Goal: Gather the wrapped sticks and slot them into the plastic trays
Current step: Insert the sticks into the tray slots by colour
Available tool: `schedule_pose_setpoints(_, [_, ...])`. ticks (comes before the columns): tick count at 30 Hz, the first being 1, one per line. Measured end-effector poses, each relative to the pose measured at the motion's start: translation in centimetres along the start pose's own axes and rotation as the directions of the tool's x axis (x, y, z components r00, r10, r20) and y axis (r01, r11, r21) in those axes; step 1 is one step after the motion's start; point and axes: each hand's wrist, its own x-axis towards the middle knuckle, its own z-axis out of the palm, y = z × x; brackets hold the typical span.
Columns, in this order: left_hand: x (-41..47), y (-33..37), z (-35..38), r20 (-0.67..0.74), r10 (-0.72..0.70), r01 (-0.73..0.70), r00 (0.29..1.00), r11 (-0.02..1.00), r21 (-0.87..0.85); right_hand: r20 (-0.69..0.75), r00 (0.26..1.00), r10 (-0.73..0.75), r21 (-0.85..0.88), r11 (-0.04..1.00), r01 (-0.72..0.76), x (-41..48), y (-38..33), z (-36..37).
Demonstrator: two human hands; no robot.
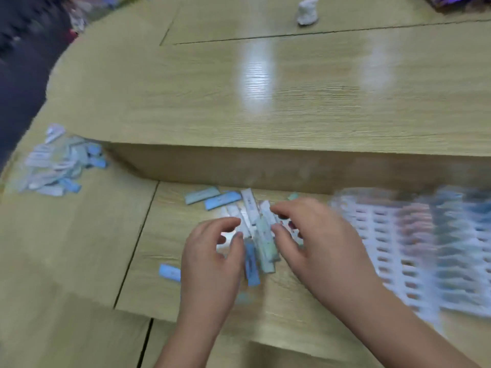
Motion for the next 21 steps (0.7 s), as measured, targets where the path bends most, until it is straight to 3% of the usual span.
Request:
schedule_pose_setpoints(3, [0.8, -3.0, -1.6, -0.024, -0.078, 0.079, 0.997, 0.997, 0.017, 0.148, 0.981, 0.124, -0.081, 0.99, -0.113, 0.6, -1.7, 3.5])
schedule_pose_setpoints(5, [1.6, -4.2, -1.8, 0.019, -0.057, 0.055, 0.998, 0.996, 0.075, 0.194, 0.961, 0.197, -0.151, 0.974, -0.169, 0.8, -1.7, 5.4])
schedule_pose_setpoints(11, [4.4, -4.6, -0.1, 0.275, 0.139, -0.219, 0.951, 0.934, 0.284, 0.037, 0.954, 0.299, -0.291, 0.916, -0.275, 3.2, -1.1, 8.5])
schedule_pose_setpoints(15, [5.2, -3.9, 1.1, 0.23, 0.07, -0.16, 0.971, 0.903, 0.4, 0.012, 0.945, 0.327, -0.417, 0.86, -0.292, 5.7, -1.1, 10.1])
schedule_pose_setpoints(21, [6.3, -3.4, 1.3, 0.176, -0.111, 0.017, 0.978, 0.886, 0.464, -0.018, 0.919, 0.393, -0.37, 0.851, -0.371, 6.6, -0.9, 10.4])
